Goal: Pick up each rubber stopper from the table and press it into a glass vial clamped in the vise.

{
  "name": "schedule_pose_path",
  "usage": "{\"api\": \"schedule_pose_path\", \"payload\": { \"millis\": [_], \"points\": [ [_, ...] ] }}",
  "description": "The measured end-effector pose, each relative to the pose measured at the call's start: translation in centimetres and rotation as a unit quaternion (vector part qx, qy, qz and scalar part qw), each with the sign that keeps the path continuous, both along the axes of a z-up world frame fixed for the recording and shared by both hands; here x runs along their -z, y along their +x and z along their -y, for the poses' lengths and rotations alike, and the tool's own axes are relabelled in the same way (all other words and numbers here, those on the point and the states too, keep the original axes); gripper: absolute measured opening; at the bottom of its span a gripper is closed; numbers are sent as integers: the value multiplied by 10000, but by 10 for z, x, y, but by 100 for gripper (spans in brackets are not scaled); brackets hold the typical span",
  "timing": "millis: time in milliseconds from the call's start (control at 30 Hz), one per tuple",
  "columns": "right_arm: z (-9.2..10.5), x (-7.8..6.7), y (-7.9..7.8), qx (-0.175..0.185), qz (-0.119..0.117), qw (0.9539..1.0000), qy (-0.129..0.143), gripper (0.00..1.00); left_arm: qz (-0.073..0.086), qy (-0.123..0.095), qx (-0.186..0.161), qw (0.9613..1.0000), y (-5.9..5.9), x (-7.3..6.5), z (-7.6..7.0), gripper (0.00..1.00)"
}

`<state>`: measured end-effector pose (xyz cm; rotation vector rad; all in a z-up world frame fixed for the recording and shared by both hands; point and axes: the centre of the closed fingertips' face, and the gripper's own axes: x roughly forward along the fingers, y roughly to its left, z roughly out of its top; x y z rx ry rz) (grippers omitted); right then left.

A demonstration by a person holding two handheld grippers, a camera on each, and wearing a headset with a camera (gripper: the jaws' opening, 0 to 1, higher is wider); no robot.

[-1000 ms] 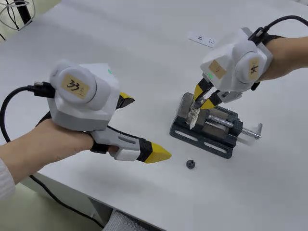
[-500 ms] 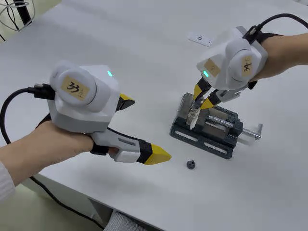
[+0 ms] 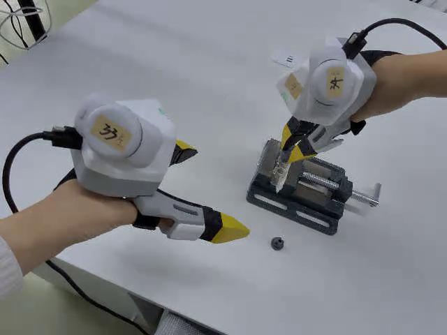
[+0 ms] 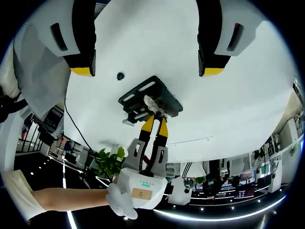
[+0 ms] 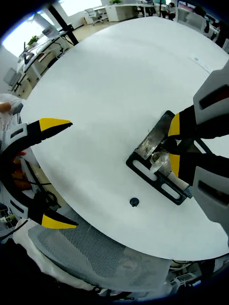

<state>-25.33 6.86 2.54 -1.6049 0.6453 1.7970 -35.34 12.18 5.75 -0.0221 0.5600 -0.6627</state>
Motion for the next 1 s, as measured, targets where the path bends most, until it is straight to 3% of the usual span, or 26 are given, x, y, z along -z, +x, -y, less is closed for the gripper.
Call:
{"api": "schedule_pose_path", "payload": {
  "millis": [100, 300, 533, 767, 1000],
  "points": [
    [0, 0, 0, 248, -19, 9997, -25, 4, 10, -10, 8, 10000, 1, -1, 1, 88],
    [1, 0, -1, 363, 13, 9993, 20, 4, 28, -21, -1, 10000, 0, -2, 1, 88],
    [3, 0, -4, 27, 13, 9995, 308, 3, 15, -18, -16, 10000, -2, -1, 0, 87],
    [1, 1, 1, 576, -73, 9967, 567, 3, 38, -21, -44, 10000, -1, -2, 0, 87],
    [3, 0, -2, 560, -37, 9941, 930, 3, 45, -25, -26, 10000, 0, -2, 1, 87]
  ]
}}
